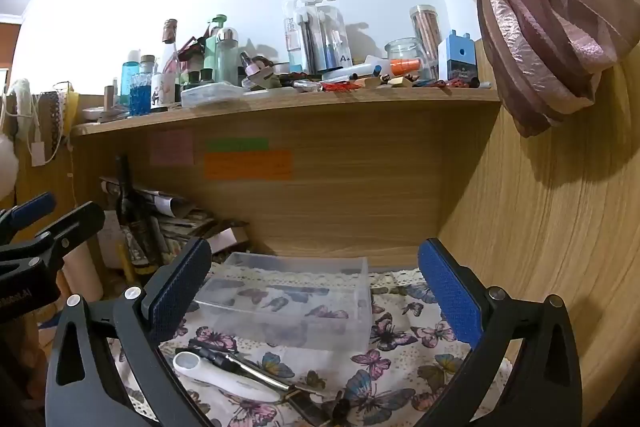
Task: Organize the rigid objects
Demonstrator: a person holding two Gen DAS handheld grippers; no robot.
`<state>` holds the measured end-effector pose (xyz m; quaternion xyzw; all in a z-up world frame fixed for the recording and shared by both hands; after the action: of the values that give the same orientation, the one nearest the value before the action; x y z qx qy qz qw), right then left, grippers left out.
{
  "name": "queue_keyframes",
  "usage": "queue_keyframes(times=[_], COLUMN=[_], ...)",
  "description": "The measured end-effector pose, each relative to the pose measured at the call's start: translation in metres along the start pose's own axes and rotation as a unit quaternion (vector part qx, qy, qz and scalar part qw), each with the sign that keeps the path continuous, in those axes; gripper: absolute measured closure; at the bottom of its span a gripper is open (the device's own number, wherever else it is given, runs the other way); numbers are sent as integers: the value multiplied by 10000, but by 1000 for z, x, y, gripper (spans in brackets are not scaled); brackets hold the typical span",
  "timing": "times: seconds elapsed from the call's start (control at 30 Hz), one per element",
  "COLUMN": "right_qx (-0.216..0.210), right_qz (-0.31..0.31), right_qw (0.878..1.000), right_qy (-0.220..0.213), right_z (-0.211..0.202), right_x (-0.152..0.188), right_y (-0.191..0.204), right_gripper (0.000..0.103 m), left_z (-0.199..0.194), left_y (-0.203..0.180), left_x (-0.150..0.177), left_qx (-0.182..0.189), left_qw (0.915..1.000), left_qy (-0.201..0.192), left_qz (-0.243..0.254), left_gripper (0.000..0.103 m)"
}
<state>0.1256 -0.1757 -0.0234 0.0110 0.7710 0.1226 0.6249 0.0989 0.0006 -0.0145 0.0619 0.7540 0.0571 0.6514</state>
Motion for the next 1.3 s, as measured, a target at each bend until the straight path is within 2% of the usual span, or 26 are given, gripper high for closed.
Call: queue_keyframes(times=[0.27,1.3], right_qx=[12,-8], right_qz=[-68,12], right_qw=[10000,10000], right_qy=[34,-82], right_z=[3,-4], right_x=[3,1], right_y=[1,1], right_gripper=[0,0], left_z=[1,0], left_y=[-8,-9], left_x=[0,-6], left_qx=[52,202], left_qw=[9996,9995], left_qy=[-51,-163], left_qz=[281,201], left_gripper=[0,0])
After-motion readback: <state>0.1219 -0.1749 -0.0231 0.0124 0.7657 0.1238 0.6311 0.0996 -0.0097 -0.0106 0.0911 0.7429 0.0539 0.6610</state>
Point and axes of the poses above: each gripper's, at about its wrist camera, not at the fingertips, and z roughly the way its jaws point, y to its left, x to its underside, the point moved 10 cm from there along z, roughly the way its jaws point, and after that the axes turned 11 degrees about z, right-handed, at the moved point
